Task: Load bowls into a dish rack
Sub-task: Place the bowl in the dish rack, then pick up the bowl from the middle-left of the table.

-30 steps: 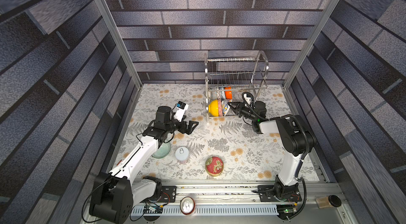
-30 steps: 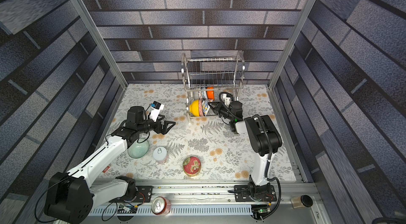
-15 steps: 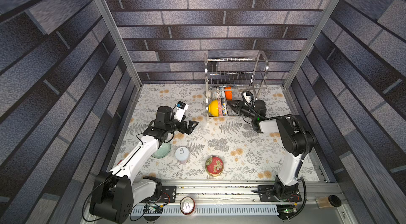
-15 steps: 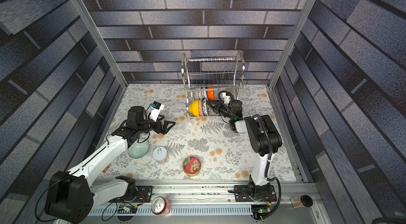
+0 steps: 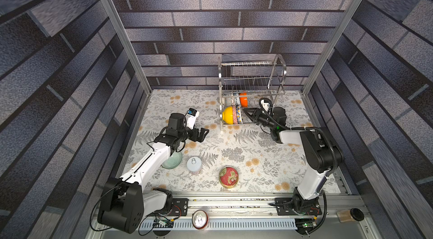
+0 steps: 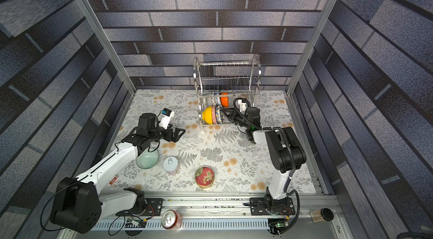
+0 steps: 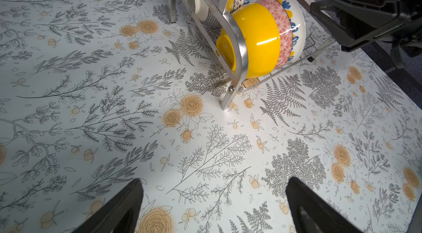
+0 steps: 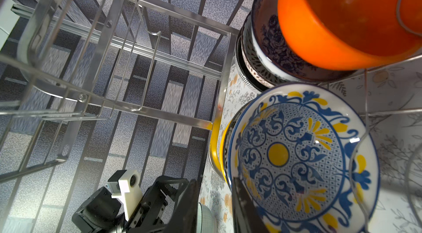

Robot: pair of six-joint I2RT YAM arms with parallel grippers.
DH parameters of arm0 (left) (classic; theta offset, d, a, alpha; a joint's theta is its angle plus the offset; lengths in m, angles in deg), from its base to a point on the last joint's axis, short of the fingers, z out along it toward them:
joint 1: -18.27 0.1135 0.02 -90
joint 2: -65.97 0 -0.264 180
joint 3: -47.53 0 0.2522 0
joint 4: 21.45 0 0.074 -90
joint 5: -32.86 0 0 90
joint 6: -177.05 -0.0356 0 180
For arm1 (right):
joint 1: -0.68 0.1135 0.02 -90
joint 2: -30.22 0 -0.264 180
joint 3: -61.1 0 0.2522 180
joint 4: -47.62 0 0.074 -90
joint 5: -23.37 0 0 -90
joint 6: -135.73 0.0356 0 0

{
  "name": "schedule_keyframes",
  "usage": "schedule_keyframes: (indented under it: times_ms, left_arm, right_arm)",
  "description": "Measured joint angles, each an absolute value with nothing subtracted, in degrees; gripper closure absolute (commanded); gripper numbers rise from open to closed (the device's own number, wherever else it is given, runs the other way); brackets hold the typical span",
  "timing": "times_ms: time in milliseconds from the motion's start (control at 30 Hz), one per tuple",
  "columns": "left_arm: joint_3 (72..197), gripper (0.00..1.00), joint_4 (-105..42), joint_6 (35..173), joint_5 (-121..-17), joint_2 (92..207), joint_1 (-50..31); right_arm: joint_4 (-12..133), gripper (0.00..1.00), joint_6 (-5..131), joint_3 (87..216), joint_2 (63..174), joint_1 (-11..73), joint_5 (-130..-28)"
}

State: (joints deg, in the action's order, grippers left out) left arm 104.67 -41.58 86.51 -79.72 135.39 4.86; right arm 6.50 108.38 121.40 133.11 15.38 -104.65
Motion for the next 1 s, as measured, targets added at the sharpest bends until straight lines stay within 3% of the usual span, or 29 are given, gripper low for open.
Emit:
schedule_keyframes:
  times_ms: [533, 1000]
  left_arm:
    - [118.3, 0.0, -64.7, 99.8, -63.7, 143.3, 4.9]
    - [118.3, 0.19, -81.3, 115.3, -57.9, 142.5, 5.4]
  right_arm:
    - [35.7, 0.72, 85.6, 114.9, 113.5, 15.5, -98.3]
    - [46.9, 0.71, 76.2, 112.9, 108.7, 17.1, -93.2]
